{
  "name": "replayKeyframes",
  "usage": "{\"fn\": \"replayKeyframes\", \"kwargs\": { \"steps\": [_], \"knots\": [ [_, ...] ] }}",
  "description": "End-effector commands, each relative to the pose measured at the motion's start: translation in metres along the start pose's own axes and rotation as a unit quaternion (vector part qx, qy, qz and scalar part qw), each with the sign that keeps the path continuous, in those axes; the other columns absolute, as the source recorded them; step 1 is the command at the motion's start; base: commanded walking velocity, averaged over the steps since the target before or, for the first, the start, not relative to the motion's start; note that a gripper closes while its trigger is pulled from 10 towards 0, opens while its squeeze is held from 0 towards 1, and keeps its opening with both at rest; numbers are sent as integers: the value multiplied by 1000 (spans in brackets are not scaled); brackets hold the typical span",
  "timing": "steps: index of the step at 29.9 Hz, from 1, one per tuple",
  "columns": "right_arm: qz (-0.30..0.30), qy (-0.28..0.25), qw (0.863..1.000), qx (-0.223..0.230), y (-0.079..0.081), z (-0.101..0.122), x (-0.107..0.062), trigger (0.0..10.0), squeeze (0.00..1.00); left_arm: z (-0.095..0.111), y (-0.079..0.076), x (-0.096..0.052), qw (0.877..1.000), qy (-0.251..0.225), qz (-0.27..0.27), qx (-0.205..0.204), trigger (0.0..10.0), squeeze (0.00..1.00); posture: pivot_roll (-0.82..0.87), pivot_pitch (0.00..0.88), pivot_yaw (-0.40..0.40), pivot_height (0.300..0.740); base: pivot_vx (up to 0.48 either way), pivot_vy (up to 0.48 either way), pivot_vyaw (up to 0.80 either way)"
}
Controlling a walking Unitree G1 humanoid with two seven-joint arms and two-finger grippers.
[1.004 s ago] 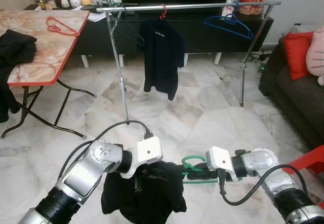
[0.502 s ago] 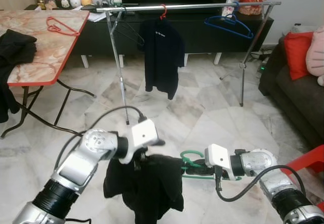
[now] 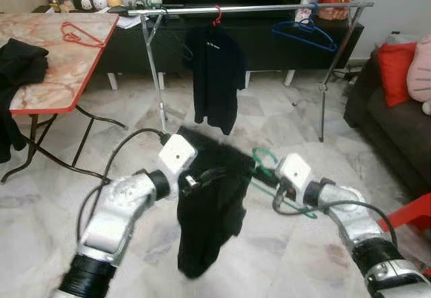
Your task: Hang hanger
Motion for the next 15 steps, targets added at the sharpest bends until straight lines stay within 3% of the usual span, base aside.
{"fn": "replayKeyframes", "kwargs": {
  "steps": [1, 5, 11, 15],
  "knots": [
    [-41, -33, 998, 17, -10, 14, 4, 0, 0, -5, -1, 7, 999, 4, 51, 6, 10000, 0, -8, 0, -84, 740, 0, 0, 0],
    [-44, -47, 997, 32, -6, 19, 11, 0, 0, -13, -2, 13, 995, 18, 99, -7, 10000, 0, -8, 0, -85, 740, 0, 0, 0],
    [-23, -40, 999, 24, -2, 22, 15, 0, 0, -41, -16, 22, 986, 118, 119, 3, 10000, 0, -10, 0, -104, 740, 0, 0, 0],
    [-25, -39, 999, 24, -7, 26, 14, 0, 0, -46, -19, 25, 979, 143, 143, -12, 10000, 0, -11, 0, -116, 740, 0, 0, 0]
  ]
}}
Point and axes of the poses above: a point about 5 cm out from each wrist's last joint towards the gripper, its own x axis pointing out of the wrist towards the gripper, its own z axis along the axis of the wrist's last joint, y = z × x, the point moved 1 cm from there along x, pointing out of the wrist towards the gripper, and after that the axes turned 1 degree about x, right-handed, at the moved point
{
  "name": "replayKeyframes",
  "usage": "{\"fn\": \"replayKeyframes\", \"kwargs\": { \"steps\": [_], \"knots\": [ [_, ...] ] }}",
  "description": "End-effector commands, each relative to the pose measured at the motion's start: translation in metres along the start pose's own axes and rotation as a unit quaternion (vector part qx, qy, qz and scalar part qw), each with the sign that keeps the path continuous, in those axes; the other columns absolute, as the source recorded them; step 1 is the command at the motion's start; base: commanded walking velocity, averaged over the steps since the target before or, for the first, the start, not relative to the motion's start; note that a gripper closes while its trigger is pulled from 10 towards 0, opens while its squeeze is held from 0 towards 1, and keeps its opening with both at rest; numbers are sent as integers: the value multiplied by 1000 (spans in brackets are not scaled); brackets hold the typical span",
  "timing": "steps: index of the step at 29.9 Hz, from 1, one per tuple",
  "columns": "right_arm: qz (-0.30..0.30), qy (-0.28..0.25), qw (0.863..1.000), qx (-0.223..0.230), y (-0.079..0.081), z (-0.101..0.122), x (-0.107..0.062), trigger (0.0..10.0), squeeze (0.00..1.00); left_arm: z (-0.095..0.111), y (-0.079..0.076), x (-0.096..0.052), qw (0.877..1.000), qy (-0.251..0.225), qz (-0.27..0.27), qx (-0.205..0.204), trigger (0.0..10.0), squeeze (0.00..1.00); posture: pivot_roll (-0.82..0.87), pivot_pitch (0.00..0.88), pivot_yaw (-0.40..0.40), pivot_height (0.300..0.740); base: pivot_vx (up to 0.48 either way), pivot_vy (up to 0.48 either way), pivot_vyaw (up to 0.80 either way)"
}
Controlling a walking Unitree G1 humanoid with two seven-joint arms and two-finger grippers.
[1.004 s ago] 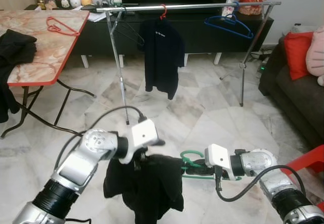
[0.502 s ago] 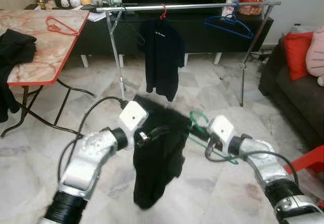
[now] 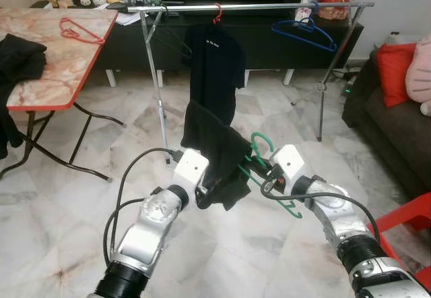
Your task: Hang hanger
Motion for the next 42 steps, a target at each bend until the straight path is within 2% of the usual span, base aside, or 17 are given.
{"fn": "replayKeyframes", "kwargs": {
  "steps": [1, 6, 14, 20, 23, 38, 39, 40, 41, 42],
  "knots": [
    [-6, -28, 999, -22, -11, 23, 3, 0, 0, 0, -3, 3, 1000, 19, 6, 3, 10000, 0, -11, 0, -116, 740, 0, 0, 0],
    [3, -43, 999, -31, -12, 39, 10, 0, 0, 3, -8, 10, 999, 28, 12, 13, 10000, 0, -14, 0, -121, 740, 0, 0, 0],
    [26, -48, 998, -27, -2, 41, 14, 0, 0, 11, -9, 17, 998, 24, 39, 42, 10000, 0, -16, 0, -121, 740, 0, 0, 0],
    [42, -52, 998, -22, 3, 42, 14, 0, 0, 16, -2, 20, 995, 11, 79, 54, 10000, 0, -18, 0, -118, 740, 0, 0, 0],
    [46, -52, 997, -22, 5, 42, 14, 0, 0, 16, -1, 21, 995, 8, 81, 62, 10000, 0, -18, 0, -118, 740, 0, 0, 0],
    [84, -49, 995, -13, 19, 41, 13, 0, 0, 22, 14, 24, 984, -1, 165, 62, 10000, 0, -25, 0, -120, 740, 0, 0, 0],
    [84, -49, 995, -13, 19, 41, 12, 0, 0, 22, 15, 25, 984, -2, 165, 63, 4353, 0, -25, 0, -120, 740, 0, 0, 0],
    [84, -48, 995, -13, 19, 41, 12, 0, 0, 21, 14, 25, 984, -2, 164, 61, 4353, 0, -30, 0, -115, 740, 0, 0, 0],
    [85, -48, 995, -13, 20, 40, 12, 0, 0, 21, 14, 25, 985, -2, 163, 62, 510, 0, -29, 0, -115, 740, 0, 0, 0],
    [85, -47, 995, -12, 20, 40, 11, 0, 0, 21, 14, 25, 985, -2, 163, 62, 0, 0, -29, 0, -115, 740, 0, 0, 0]
  ]
}}
Point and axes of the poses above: a point about 5 cm out from each wrist's last joint towards the gripper, its own x axis pointing out of the wrist towards the gripper, its own z axis along the axis of the wrist's last joint, y = z × x, the point moved 1 cm from there along x, pointing out of the wrist towards the gripper, and after that the axes turned 1 degree about x, right-handed, at the moved point
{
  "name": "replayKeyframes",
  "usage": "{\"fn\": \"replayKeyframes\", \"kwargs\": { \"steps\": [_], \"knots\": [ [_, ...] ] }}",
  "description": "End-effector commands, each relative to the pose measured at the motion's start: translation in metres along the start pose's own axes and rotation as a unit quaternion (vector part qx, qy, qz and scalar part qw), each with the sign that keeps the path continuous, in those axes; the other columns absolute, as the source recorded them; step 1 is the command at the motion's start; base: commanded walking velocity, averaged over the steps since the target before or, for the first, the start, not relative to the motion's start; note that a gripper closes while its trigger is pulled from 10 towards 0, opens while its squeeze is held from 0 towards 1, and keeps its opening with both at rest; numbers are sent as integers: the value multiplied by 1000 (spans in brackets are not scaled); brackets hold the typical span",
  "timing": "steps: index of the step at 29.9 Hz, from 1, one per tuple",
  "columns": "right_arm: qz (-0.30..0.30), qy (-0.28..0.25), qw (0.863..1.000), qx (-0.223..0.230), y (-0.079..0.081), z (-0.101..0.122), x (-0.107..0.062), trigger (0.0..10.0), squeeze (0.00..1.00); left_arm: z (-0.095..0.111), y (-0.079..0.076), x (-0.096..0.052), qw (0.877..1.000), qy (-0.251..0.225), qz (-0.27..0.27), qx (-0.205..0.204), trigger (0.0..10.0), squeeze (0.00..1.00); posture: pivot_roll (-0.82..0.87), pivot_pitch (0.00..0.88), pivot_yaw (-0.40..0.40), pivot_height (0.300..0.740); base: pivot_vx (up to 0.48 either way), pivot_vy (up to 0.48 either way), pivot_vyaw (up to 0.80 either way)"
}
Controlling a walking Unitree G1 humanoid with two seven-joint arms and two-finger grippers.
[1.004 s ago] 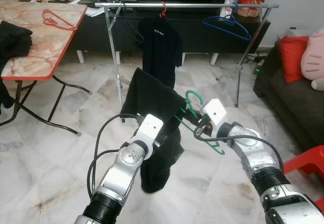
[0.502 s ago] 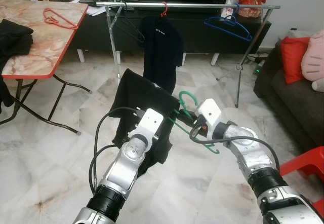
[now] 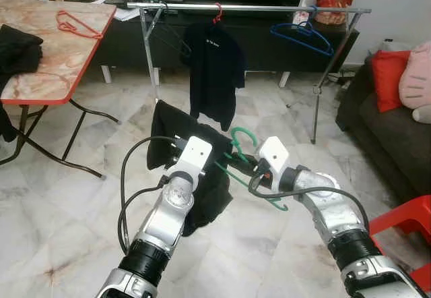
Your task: Hang hanger
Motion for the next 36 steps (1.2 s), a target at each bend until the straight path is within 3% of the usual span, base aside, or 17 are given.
{"fn": "replayKeyframes", "kwargs": {
  "steps": [1, 26, 30, 36],
  "knots": [
    [-4, -20, 1000, -8, -3, 10, -2, 0, 0, 5, -3, 1, 1000, -6, -2, -1, 0, 0, -31, 0, -114, 740, 0, 0, 0],
    [-7, 3, 1000, -24, -8, 8, -6, 0, 0, 1, -2, 2, 1000, 5, -16, 22, 0, 0, -28, 0, -111, 740, 0, 0, 0],
    [-8, 30, 999, -45, -12, 1, -12, 0, 0, 3, -1, 1, 1000, 5, -20, 23, 0, 0, -25, 0, -112, 740, 0, 0, 0],
    [18, 112, 990, -79, -17, -19, -28, 0, 0, 2, 2, 1, 999, 8, -21, 27, 0, 0, -27, 0, -113, 740, 0, 0, 0]
  ]
}}
Point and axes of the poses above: a point about 5 cm out from each wrist's last joint towards the gripper, its own x axis pointing out of the wrist towards the gripper, its own z axis along the axis of the wrist's last joint, y = z × x, the point moved 1 cm from there along x, pointing out of the wrist towards the gripper, and after that the axes turned 1 degree about x, right-handed, at the moved point
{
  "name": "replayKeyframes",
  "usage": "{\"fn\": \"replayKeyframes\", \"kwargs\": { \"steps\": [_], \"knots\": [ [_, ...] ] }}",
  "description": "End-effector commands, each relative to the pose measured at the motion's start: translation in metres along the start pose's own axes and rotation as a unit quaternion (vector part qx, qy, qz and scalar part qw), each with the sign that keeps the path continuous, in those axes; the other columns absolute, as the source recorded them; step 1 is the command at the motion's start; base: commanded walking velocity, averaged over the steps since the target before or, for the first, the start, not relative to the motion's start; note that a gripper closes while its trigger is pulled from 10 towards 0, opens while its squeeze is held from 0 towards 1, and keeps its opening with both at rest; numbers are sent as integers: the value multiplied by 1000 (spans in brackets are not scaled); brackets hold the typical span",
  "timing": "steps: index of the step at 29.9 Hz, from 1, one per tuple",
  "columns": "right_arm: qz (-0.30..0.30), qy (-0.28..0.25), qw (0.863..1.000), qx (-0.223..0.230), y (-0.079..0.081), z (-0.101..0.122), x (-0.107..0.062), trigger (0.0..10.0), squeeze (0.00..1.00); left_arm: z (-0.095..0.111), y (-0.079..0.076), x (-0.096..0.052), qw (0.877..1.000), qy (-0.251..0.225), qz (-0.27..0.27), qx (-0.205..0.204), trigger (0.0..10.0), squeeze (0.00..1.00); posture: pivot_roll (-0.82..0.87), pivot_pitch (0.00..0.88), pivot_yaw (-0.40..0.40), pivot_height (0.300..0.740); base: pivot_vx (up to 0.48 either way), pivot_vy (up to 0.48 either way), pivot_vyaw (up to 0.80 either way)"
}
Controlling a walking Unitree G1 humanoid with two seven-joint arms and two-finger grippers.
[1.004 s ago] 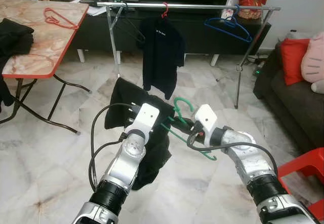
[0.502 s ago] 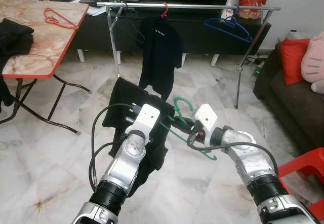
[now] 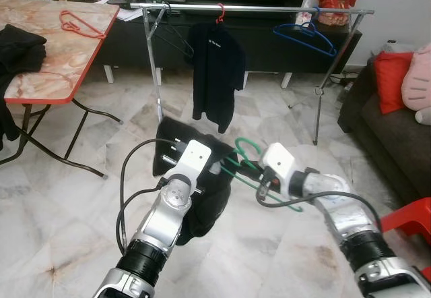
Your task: Hang hanger
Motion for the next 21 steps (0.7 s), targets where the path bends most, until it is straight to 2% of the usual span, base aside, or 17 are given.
{"fn": "replayKeyframes", "kwargs": {
  "steps": [1, 4, 7, 10, 21],
  "knots": [
    [10, 16, 1000, -15, -3, -2, -5, 0, 0, 11, 0, 0, 1000, -16, -3, 10, 0, 0, -27, 0, -113, 740, 0, 0, 0],
    [21, 66, 997, -24, -8, -18, -21, 0, 0, 12, 3, 0, 1000, -15, 0, 9, 0, 0, -31, 0, -114, 740, 0, 0, 0],
    [42, 94, 994, -27, -7, -28, -30, 0, 0, 13, 4, 1, 1000, -16, 1, 9, 0, 0, -31, 0, -114, 740, 0, 0, 0],
    [91, 117, 988, -34, 0, -36, -40, 0, 0, 14, 5, 1, 1000, -16, 3, 8, 0, 0, -37, 0, -110, 740, 0, 0, 0],
    [197, 184, 962, -38, 18, -59, -67, 0, 0, 12, 6, 2, 1000, -12, 6, 1, 0, 0, -46, 0, -108, 740, 0, 0, 0]
  ]
}}
Point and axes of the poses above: a point about 5 cm out from each wrist's last joint towards the gripper, its own x axis pointing out of the wrist towards the gripper, its own z axis along the axis of the wrist's last joint, y = z × x, the point moved 1 cm from there along x, pointing out of the wrist towards the gripper, and after that the axes turned 1 degree about x, right-handed, at the moved point
